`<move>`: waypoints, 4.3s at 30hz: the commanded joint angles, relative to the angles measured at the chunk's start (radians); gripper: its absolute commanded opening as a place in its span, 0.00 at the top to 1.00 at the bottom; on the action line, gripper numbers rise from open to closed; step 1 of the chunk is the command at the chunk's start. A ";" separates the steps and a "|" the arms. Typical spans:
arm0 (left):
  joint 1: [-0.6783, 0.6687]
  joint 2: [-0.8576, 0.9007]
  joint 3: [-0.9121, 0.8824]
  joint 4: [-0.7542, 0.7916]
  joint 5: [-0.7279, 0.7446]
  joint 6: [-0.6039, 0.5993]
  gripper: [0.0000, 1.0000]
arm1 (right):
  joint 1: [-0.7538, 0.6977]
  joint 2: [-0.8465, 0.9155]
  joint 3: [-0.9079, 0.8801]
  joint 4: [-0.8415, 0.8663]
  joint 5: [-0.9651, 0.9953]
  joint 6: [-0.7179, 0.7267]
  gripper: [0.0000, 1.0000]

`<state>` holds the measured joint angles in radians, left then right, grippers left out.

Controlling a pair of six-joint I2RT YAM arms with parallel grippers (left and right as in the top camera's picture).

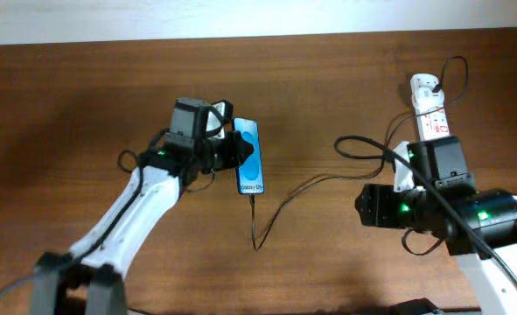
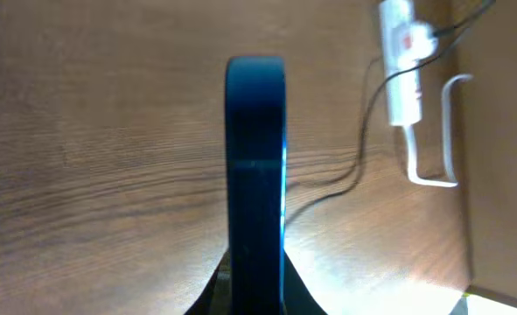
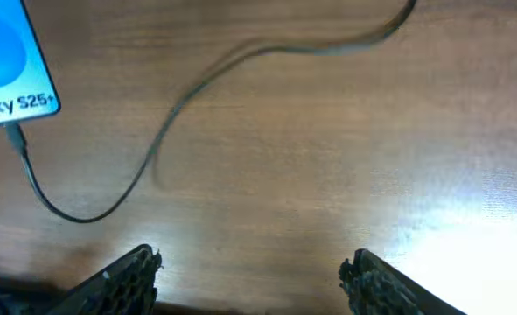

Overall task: Plug charger to phone and switch on socket
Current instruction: 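Lower the plugged-in phone onto the table with the left gripper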

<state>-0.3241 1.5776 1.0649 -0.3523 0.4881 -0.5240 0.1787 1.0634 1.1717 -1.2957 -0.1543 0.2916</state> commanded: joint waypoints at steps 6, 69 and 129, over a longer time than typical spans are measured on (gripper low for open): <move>0.090 0.132 0.024 0.060 -0.012 0.065 1.00 | -0.002 0.097 -0.140 0.021 0.005 0.005 0.07; 0.148 0.469 0.024 0.013 0.045 0.113 0.54 | -0.002 0.348 -0.153 0.083 0.002 0.084 0.02; 0.148 0.357 0.024 -0.096 -0.066 0.101 0.01 | -0.002 0.348 -0.153 0.095 0.009 0.083 0.02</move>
<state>-0.1833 1.9110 1.1294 -0.4458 0.5213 -0.4198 0.1787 1.4082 1.0271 -1.1999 -0.1543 0.3676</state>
